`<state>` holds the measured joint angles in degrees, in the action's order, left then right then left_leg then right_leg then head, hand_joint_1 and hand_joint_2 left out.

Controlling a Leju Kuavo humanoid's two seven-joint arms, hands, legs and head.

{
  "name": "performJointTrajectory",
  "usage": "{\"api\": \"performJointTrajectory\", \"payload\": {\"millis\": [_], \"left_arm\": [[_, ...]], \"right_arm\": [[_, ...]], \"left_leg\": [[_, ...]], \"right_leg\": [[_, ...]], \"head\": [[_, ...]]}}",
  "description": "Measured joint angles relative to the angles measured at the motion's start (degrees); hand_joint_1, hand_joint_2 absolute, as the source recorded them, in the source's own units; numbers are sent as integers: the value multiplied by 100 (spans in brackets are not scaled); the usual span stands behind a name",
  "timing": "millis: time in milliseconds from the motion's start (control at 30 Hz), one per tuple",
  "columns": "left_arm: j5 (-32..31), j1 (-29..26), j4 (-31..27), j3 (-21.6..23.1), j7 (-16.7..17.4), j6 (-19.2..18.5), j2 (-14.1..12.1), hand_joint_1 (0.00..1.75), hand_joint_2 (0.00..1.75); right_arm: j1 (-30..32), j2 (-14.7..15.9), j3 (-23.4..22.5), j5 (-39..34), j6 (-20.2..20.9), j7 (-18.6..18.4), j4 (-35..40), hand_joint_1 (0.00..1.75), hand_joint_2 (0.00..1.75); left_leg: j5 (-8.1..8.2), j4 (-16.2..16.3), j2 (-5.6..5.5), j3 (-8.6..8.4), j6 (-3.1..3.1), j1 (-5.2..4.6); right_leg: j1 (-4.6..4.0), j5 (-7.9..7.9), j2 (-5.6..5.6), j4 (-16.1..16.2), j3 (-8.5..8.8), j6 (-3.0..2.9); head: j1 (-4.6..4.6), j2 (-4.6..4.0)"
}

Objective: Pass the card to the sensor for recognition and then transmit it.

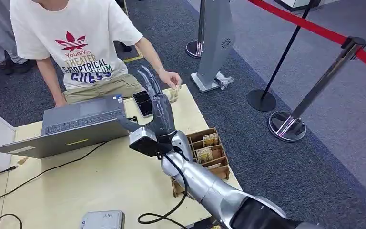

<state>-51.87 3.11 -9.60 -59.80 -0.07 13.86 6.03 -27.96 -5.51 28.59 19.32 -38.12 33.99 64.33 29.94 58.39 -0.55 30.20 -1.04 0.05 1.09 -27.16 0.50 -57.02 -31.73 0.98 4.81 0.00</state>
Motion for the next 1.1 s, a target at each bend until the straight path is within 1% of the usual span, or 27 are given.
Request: {"api": "performJointTrajectory", "payload": {"millis": [167,200,233,267,300,367,467,500,533,600,633,667,700,767,800,833,867,900,967,1000,1033,1100], "left_arm": [[44,-2,0,-39,37,4,0,0,0],[50,-5,0,-50,46,4,0,0,0],[55,-9,0,-61,46,4,0,0,0],[63,-13,0,-70,46,2,0,0,0],[72,-14,0,-81,46,0,0,0,0],[79,-19,0,-127,46,0,0,0,0],[81,-37,0,-164,13,-7,0,0,0],[79,-42,0,-166,2,-9,0,0,0],[79,-46,0,-168,-4,-9,0,0,0],[79,-50,0,-173,-4,-15,0,0,0],[79,-57,0,-175,-4,-24,0,0,0],[79,-63,0,-177,-4,-31,0,0,0],[79,-72,0,-179,-4,-35,0,0,0],[100,-81,0,-199,-4,-55,0,0,0],[122,-84,0,-212,-4,-57,0,0,0],[142,-89,0,-225,-4,-57,0,0,0],[155,-96,0,-251,-9,-57,0,0,0],[184,-101,0,-278,-26,-57,0,0,0],[201,-109,0,-306,-65,-57,0,0,0],[207,-111,0,-308,-74,-57,2,0,0],[208,-112,0,-310,-85,-57,2,0,0],[219,-126,0,-332,-118,-57,2,0,0]], "right_arm": [[359,280,2,217,-72,-28,695,3,175],[454,354,-7,315,-79,-50,819,12,175],[538,407,-13,361,-83,-66,911,14,175],[621,467,-28,408,-90,-83,1007,21,175],[701,520,-50,483,-92,-98,1084,35,175],[871,629,-116,603,-92,-120,1228,45,175],[1173,782,-293,858,-94,-181,1413,52,175],[1262,822,-352,938,-92,-216,1464,65,175],[1350,861,-405,995,-92,-240,1510,80,175],[1531,951,-523,1119,-92,-288,1606,98,175],[1635,1008,-582,1183,-94,-326,1654,96,175],[1735,1066,-638,1200,-94,-336,1704,87,175],[1826,1115,-676,1215,-94,-348,1737,126,175],[1981,1247,-758,1261,-94,-395,1798,129,175],[2058,1303,-778,1270,-94,-431,1822,126,175],[2126,1355,-787,1270,-92,-457,1849,129,175],[2196,1408,-800,1298,-92,-494,1875,127,175],[2244,1443,-807,1360,-90,-562,1897,106,175],[2302,1499,-807,1434,-85,-645,1933,99,175],[2313,1521,-807,1477,-83,-690,1942,82,175],[2336,1547,-809,1495,-83,-727,1955,79,175],[2442,1628,-811,1605,-79,-831,1999,82,175]], "left_leg": [[0,0,0,-1,0,-1],[0,0,0,0,0,-1],[1,0,-1,0,0,-1],[1,0,0,0,0,-1],[2,0,0,0,1,-1],[3,0,-1,0,0,-1],[3,0,-2,0,0,-1],[4,0,-3,1,0,-1],[4,0,-3,0,0,-1],[4,0,-3,0,0,-1],[4,0,-3,0,0,-1],[4,0,-3,1,0,-1],[4,0,-4,1,0,-1],[4,0,-3,1,0,-1],[4,0,-3,2,-1,-1],[4,0,-3,2,-1,-1],[5,0,-2,2,-1,-1],[5,0,-2,2,0,-1],[5,0,-2,2,0,-1],[5,0,-2,2,0,-1],[5,0,-2,0,0,-1],[4,0,-3,1,0,-1]], "right_leg": [[0,0,0,2,0,0],[0,0,0,2,1,0],[0,0,0,3,0,0],[0,0,0,3,0,0],[0,0,0,3,0,0],[0,0,-1,3,0,0],[0,-1,-1,3,-1,1],[0,-1,-1,3,-1,1],[0,-1,-1,3,-1,1],[0,-1,-1,4,-2,1],[0,-1,-1,4,-1,1],[0,-1,-2,4,-1,1],[0,-1,-2,4,-1,1],[0,-1,-2,4,-1,1],[1,-1,-2,4,-1,1],[0,-1,-2,4,-1,1],[0,-1,-1,4,-1,1],[0,-1,-1,4,-1,1],[0,-1,-1,4,-1,1],[0,-1,-1,4,-1,1],[0,-1,-1,5,-1,1],[0,-1,-4,4,-1,1]], "head": [[-2,0],[0,0],[-2,0],[-2,0],[0,0],[0,0],[-2,0],[0,0],[-2,0],[0,0],[-2,0],[0,0],[0,0],[-2,0],[0,0],[-2,0],[0,0],[-2,0],[0,0],[-2,0],[-2,0],[-2,0]]}}
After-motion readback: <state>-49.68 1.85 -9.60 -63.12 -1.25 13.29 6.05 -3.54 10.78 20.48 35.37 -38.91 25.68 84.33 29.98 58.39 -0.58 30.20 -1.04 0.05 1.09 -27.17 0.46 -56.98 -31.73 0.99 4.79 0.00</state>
